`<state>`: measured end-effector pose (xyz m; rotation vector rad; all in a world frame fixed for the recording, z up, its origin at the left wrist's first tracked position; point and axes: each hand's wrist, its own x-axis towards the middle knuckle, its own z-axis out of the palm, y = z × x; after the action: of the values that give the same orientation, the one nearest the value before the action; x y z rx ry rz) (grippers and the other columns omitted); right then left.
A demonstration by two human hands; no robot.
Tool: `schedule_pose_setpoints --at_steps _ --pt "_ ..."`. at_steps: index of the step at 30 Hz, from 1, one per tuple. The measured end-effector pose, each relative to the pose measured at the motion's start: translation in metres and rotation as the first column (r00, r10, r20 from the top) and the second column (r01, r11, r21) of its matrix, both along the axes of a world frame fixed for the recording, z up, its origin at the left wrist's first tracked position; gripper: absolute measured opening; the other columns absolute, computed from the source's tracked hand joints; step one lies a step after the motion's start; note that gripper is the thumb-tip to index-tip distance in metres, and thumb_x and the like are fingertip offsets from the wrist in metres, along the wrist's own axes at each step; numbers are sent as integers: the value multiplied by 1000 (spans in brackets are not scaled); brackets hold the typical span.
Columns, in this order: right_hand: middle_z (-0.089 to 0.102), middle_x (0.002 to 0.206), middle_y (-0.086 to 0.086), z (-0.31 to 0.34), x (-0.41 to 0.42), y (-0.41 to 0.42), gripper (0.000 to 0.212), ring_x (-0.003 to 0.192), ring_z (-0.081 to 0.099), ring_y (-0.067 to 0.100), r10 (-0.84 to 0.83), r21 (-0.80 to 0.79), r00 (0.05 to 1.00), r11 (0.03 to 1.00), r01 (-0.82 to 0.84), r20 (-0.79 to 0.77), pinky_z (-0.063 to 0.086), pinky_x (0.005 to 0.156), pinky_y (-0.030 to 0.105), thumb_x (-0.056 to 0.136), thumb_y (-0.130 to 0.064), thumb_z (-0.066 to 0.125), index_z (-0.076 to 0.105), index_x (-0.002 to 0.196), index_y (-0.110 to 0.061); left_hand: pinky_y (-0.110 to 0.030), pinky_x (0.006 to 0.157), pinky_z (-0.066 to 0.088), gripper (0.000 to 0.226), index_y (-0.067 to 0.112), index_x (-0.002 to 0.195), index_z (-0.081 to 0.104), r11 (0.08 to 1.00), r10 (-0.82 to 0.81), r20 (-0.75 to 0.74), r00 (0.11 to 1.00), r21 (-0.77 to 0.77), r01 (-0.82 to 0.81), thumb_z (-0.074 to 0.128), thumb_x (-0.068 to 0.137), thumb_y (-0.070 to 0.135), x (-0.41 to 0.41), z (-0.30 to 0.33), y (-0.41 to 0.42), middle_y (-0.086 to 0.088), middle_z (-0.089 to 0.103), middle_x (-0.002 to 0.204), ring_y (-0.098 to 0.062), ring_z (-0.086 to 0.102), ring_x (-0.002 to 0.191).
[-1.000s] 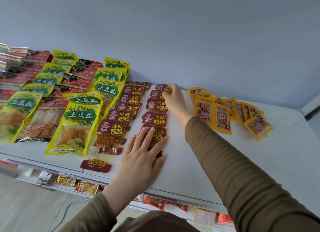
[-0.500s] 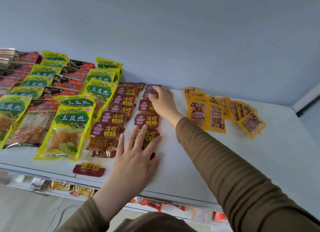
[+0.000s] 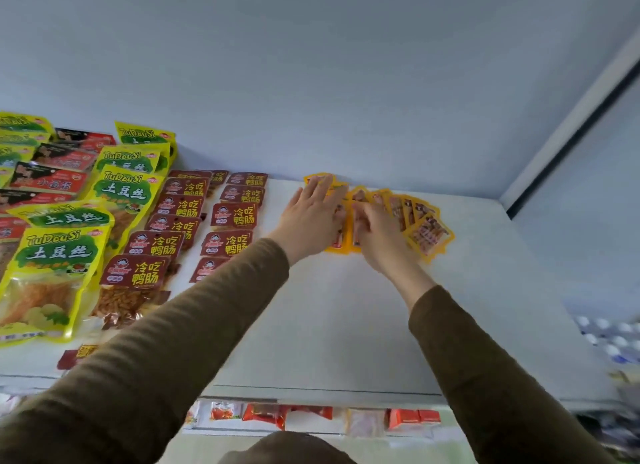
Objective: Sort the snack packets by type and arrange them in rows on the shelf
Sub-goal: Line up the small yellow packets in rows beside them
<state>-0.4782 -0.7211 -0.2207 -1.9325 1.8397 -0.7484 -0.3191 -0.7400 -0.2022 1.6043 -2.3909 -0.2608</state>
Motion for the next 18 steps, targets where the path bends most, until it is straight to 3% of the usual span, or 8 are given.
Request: schedule_pose_setpoints --at_steps 3,6,9,18 --pt "44 154 11 -13 10 8 47 147 33 28 33 -8 974 999 -35 -225 25 119 40 101 -19 48 44 147 -9 -49 125 15 54 28 161 27 998 30 -12 999 51 -29 34 108 37 -7 -15 -27 -4 15 171 -27 12 157" --pt "25 165 9 -21 15 12 58 155 12 26 53 41 965 998 -44 -259 11 124 43 105 -29 44 27 157 -9 -54 123 19 53 31 159 29 995 34 -2 999 91 -34 32 108 42 -4 -23 -35 -2 19 170 -26 19 155" --pt "31 163 8 -25 16 21 58 154 15 25 74 2 975 997 -75 -207 8 126 38 104 -30 47 30 156 -10 -55 122 20 52 33 158 30 993 44 27 999 108 -47 30 107 47 2 -27 -31 -4 24 167 -31 27 151" --pt "38 158 -1 -19 16 78 64 145 25 22 152 21 985 988 -151 -80 22 120 33 97 -42 58 37 153 -17 -52 121 19 54 35 157 25 985 29 91 995 167 -44 26 106 50 25 -27 7 -6 25 165 -36 30 148"
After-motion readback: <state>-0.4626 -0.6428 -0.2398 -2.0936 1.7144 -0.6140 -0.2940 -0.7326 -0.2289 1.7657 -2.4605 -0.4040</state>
